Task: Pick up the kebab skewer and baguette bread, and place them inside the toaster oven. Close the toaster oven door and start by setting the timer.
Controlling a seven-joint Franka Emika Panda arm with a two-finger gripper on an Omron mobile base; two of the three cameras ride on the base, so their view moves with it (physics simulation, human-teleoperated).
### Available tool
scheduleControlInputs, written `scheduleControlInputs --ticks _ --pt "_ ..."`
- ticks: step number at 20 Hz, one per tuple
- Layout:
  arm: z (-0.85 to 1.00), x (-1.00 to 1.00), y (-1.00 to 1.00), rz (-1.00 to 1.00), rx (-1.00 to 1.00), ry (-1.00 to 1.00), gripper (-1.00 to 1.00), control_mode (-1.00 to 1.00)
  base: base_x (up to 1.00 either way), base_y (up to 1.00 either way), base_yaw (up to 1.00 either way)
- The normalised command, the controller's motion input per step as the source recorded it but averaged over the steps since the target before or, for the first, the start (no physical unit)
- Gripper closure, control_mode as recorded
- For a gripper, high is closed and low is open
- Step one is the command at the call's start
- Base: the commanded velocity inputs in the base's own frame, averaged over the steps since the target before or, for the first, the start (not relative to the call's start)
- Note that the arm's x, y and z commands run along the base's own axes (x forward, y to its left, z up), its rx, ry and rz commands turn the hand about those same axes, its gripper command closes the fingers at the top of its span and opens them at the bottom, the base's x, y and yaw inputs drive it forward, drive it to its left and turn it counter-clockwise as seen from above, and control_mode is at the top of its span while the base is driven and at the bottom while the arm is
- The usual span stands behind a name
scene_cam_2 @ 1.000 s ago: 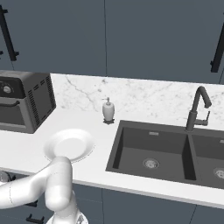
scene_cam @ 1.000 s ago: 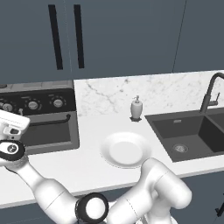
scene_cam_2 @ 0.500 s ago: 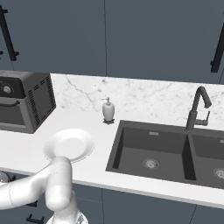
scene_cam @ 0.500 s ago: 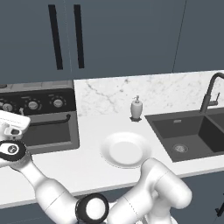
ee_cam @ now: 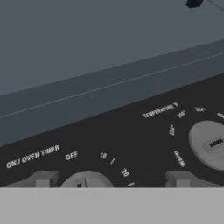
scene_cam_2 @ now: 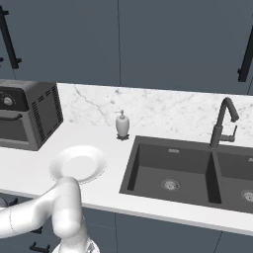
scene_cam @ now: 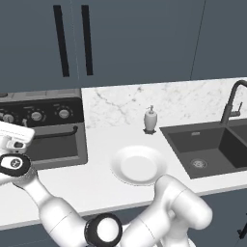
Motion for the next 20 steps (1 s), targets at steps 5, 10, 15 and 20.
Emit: scheduleControlInputs --ticks 5,10,15,20 --pt "0.31 -0.55 0.23 -0.17 0.61 0.00 1.00 -1.00 0.00 0.00 0.00" --pt "0.47 -0.43 0.51 -0.13 0.59 0.03 1.00 -1.00 0.00 0.00 0.00" --pt "0.43 -0.57 0.51 -0.16 0.58 0.04 1.00 -1.00 0.00 0.00 0.00" --pt "0.54 -0.65 0.56 -0.20 0.64 0.01 1.00 -1.00 0.00 0.00 0.00"
